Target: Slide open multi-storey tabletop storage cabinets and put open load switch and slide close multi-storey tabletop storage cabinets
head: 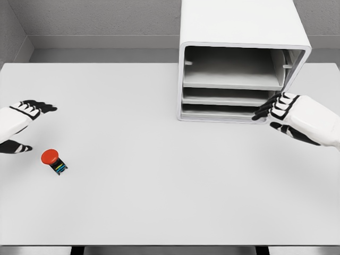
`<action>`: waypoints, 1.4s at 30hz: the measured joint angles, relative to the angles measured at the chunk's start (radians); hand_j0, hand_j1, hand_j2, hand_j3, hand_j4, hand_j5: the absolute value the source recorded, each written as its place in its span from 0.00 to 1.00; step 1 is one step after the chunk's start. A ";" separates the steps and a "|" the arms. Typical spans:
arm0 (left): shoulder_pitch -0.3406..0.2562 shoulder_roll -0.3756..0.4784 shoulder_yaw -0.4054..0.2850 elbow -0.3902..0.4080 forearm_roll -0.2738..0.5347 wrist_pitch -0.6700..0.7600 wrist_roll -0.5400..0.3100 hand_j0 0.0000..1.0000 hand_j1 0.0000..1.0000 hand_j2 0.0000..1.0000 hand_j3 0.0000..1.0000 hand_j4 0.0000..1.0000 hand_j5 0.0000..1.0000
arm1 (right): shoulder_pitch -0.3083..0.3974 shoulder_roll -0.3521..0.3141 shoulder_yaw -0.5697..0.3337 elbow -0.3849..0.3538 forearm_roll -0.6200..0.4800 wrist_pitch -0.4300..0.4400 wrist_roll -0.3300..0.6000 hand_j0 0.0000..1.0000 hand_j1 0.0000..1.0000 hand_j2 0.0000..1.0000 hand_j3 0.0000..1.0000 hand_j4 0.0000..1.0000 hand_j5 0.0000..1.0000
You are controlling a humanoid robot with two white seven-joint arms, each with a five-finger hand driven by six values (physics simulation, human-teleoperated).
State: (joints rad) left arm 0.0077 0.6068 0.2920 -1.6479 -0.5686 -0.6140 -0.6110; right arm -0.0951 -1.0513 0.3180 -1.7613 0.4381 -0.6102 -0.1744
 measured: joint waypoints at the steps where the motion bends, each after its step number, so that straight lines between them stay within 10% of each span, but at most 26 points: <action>1: 0.002 0.005 0.001 0.001 0.000 0.000 0.000 1.00 1.00 1.00 1.00 1.00 1.00 | -0.002 0.015 0.000 -0.002 -0.001 0.000 0.000 0.66 0.66 0.66 0.66 0.66 0.66; 19: 0.158 0.123 -0.002 -0.082 0.025 0.000 0.000 1.00 1.00 1.00 1.00 1.00 1.00 | -0.150 0.255 0.033 -0.005 0.012 0.000 0.048 0.68 0.68 0.68 0.68 0.68 0.68; 42: 0.161 0.166 -0.084 -0.149 0.085 0.000 0.000 1.00 1.00 1.00 1.00 1.00 1.00 | -0.238 0.409 0.087 0.111 0.008 -0.001 0.166 0.73 0.73 0.73 0.73 0.73 0.73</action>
State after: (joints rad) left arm 0.1687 0.7726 0.2082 -1.7972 -0.4831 -0.6136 -0.6113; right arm -0.3329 -0.6426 0.4047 -1.6507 0.4466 -0.6109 -0.0087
